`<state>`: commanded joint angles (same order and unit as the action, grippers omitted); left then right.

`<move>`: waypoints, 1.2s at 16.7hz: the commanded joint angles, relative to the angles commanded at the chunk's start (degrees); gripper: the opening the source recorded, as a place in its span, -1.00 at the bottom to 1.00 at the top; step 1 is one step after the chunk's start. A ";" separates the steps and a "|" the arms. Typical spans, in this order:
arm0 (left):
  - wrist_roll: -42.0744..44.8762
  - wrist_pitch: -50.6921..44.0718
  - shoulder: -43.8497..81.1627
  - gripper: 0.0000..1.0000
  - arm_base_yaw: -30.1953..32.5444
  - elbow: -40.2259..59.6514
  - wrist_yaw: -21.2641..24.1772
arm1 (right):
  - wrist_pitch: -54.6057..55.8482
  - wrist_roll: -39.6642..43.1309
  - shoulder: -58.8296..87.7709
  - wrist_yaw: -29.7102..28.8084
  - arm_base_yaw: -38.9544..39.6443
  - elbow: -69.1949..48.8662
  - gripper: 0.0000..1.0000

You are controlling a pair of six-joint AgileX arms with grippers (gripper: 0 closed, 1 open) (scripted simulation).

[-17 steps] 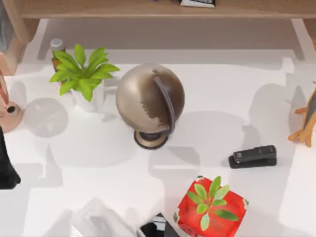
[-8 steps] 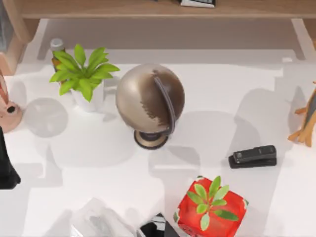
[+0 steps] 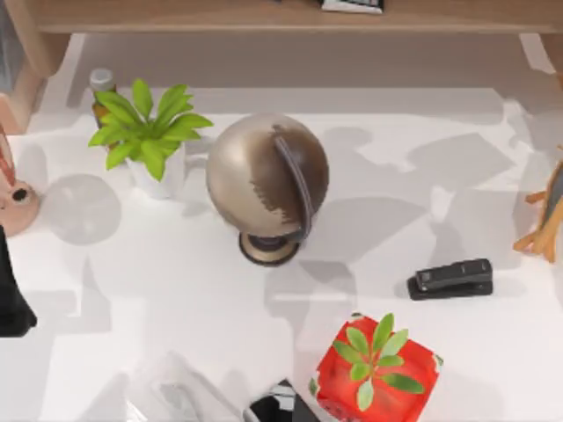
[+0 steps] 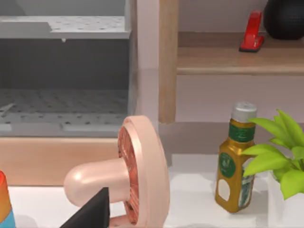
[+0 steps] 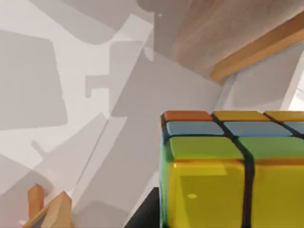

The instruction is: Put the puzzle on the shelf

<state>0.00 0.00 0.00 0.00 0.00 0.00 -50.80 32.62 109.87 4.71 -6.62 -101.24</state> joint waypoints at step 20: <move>0.00 0.00 0.00 1.00 0.00 0.00 0.00 | 126.05 -23.83 6.56 -20.39 28.03 56.98 -1.00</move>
<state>0.00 0.00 0.00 0.00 0.00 0.00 75.26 8.79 116.43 -15.67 21.41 -44.26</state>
